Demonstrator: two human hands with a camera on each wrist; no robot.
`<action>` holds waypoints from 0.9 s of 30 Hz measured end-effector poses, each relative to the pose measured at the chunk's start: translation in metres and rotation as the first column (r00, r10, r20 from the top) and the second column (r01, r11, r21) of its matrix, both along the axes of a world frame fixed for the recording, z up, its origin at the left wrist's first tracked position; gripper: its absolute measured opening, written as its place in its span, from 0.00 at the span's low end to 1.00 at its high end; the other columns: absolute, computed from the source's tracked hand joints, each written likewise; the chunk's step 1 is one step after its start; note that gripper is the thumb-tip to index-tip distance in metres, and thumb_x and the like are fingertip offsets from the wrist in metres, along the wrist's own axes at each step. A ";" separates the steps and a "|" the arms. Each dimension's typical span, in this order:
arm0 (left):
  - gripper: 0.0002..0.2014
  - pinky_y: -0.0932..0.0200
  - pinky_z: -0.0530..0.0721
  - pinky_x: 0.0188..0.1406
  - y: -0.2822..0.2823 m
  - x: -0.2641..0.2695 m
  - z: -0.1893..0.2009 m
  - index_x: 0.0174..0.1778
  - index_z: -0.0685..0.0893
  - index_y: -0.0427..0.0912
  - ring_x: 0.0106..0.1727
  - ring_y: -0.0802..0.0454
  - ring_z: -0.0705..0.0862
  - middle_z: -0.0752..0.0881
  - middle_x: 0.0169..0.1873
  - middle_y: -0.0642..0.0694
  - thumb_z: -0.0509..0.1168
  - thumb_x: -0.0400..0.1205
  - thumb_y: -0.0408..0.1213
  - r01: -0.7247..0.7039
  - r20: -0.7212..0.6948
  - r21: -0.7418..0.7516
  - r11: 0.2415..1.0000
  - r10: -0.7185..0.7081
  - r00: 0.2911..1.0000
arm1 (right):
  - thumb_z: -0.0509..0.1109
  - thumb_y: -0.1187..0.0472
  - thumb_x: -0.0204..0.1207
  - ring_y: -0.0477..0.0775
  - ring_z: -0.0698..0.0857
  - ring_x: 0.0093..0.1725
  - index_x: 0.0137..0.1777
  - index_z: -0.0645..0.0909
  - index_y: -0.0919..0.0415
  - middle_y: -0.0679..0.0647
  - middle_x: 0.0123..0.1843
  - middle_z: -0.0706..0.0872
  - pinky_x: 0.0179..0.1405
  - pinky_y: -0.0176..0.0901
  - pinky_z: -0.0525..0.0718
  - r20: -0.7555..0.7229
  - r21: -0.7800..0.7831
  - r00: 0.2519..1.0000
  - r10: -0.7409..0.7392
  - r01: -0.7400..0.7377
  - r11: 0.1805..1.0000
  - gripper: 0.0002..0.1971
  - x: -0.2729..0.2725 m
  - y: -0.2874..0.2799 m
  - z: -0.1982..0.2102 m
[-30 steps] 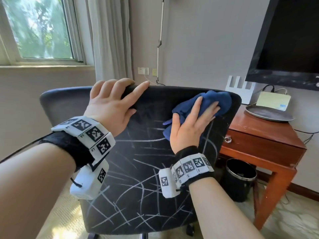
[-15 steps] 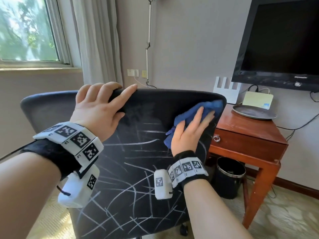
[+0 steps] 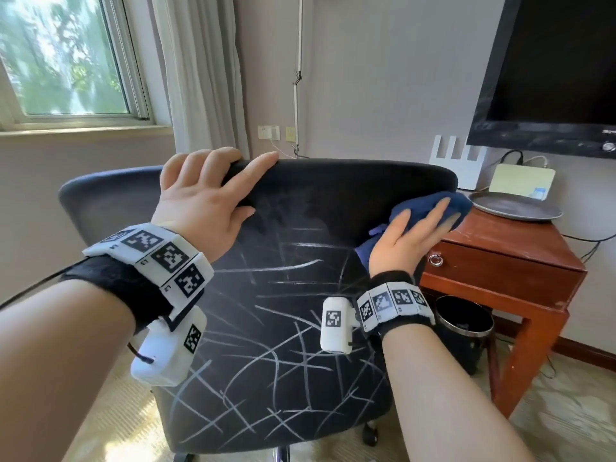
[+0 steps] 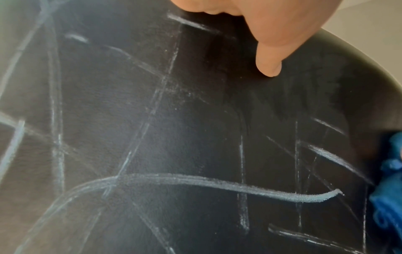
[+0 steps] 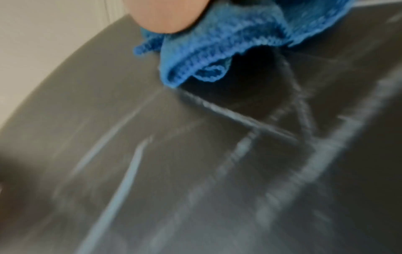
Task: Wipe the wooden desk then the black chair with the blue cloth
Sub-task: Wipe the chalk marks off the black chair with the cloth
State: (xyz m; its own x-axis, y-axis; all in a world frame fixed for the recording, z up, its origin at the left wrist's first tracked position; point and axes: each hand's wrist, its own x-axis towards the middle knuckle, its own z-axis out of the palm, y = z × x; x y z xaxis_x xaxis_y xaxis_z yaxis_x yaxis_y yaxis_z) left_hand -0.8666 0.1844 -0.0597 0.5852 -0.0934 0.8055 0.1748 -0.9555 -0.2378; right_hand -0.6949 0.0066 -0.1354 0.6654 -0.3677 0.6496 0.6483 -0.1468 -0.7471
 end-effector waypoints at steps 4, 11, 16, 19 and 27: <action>0.31 0.49 0.53 0.66 0.003 -0.006 0.000 0.76 0.63 0.56 0.61 0.42 0.65 0.72 0.60 0.42 0.65 0.77 0.41 -0.003 0.010 -0.006 1.000 0.003 1.000 | 0.52 0.51 0.81 0.68 0.42 0.81 0.81 0.49 0.65 0.71 0.82 0.43 0.79 0.50 0.43 0.016 -0.190 1.000 0.025 -0.021 0.981 0.33 -0.021 0.012 -0.016; 0.31 0.49 0.53 0.66 0.011 -0.012 0.004 0.75 0.63 0.56 0.61 0.42 0.64 0.70 0.59 0.43 0.61 0.74 0.45 -0.032 -0.033 -0.051 0.998 0.030 0.999 | 0.54 0.61 0.82 0.65 0.58 0.80 0.79 0.58 0.71 0.70 0.80 0.58 0.68 0.13 0.45 0.102 0.090 0.995 -0.023 0.014 0.996 0.27 0.015 -0.028 0.024; 0.31 0.46 0.53 0.67 0.003 -0.013 0.002 0.75 0.61 0.56 0.62 0.41 0.63 0.68 0.60 0.43 0.60 0.73 0.44 -0.043 -0.059 -0.075 0.996 0.038 0.998 | 0.56 0.61 0.83 0.64 0.61 0.78 0.80 0.57 0.67 0.68 0.79 0.60 0.65 0.21 0.50 -0.118 0.088 0.992 0.048 -0.038 0.995 0.27 0.006 -0.028 -0.021; 0.36 0.41 0.49 0.73 -0.010 -0.014 0.005 0.75 0.61 0.53 0.69 0.40 0.61 0.71 0.64 0.38 0.62 0.69 0.44 -0.032 -0.076 -0.101 0.994 0.024 0.997 | 0.57 0.59 0.82 0.65 0.61 0.77 0.80 0.58 0.68 0.70 0.77 0.60 0.70 0.32 0.54 -0.139 0.076 0.989 0.041 -0.031 0.997 0.28 -0.003 -0.023 -0.014; 0.46 0.41 0.57 0.70 -0.072 0.041 0.007 0.79 0.60 0.53 0.67 0.38 0.67 0.70 0.68 0.39 0.76 0.66 0.45 0.096 -0.134 0.159 0.983 -0.075 0.988 | 0.58 0.62 0.83 0.59 0.59 0.80 0.81 0.54 0.65 0.65 0.80 0.58 0.71 0.24 0.51 0.010 0.013 1.000 0.027 -0.027 1.000 0.28 0.009 -0.037 0.010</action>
